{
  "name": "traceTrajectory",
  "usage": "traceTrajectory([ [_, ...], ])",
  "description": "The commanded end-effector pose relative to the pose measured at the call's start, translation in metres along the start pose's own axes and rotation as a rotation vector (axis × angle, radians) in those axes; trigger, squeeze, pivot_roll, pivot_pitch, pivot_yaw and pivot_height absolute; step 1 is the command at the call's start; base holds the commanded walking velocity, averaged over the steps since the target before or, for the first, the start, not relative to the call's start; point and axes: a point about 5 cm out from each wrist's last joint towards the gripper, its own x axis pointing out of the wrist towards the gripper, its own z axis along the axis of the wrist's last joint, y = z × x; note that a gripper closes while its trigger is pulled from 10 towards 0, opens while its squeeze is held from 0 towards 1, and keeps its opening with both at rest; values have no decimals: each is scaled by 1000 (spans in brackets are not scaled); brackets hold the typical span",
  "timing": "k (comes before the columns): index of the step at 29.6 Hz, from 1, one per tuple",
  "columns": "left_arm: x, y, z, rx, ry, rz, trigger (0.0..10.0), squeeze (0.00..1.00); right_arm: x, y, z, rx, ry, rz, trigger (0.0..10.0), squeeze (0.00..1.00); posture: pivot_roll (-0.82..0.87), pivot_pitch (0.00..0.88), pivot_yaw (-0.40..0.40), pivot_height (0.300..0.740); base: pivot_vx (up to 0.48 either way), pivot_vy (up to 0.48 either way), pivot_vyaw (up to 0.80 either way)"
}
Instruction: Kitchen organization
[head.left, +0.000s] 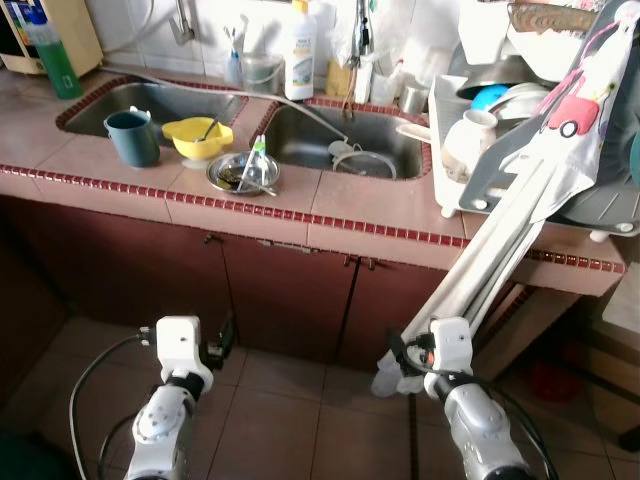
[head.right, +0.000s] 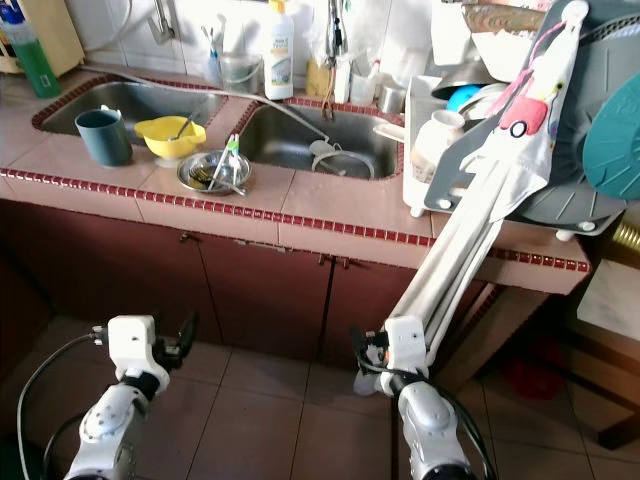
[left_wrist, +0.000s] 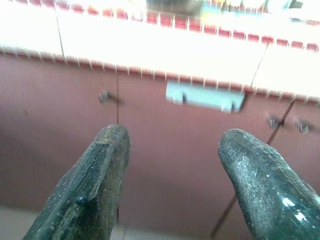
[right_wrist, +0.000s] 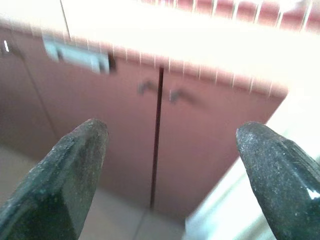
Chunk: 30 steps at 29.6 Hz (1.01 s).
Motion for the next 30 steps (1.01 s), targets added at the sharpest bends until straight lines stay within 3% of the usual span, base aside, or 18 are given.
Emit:
traceTrajectory([
  [1,0,-1,6,4,-30,-1,10000,0,3,-1,11,9,-58,-12,10000,0,-17,0,-45,740,0,0,0],
  [5,3,-2,34,46,-151,32,10000,0,6,3,34,-5,-171,-5,10000,0,-12,0,-50,740,0,0,0],
  [10,11,-4,45,24,-126,-12,10000,0,9,4,48,2,-208,-3,10000,0,-2,0,-54,740,0,0,0],
  [11,12,-5,45,13,-123,-30,10000,1000,10,3,48,-7,-206,-8,10000,0,-1,0,-50,740,0,0,0],
  [23,20,-6,69,20,-156,-89,10000,1000,13,0,67,-35,-237,-1,10000,0,-13,0,-45,740,0,0,0],
  [24,20,-6,73,12,-167,-79,10000,1000,13,2,70,-31,-245,7,10000,639,-14,0,-46,740,0,0,0],
  [25,20,-6,73,12,-167,-79,10000,1000,13,2,70,-31,-245,7,10000,639,-14,0,-46,740,0,0,0],
  [26,18,-8,77,6,-183,-77,10000,1000,13,4,73,-18,-258,21,10000,1000,-13,0,-48,740,0,0,0],
  [30,13,-13,79,-2,-188,-70,10000,1000,11,7,77,-21,-267,33,10000,1000,-16,0,-48,740,0,0,0],
])
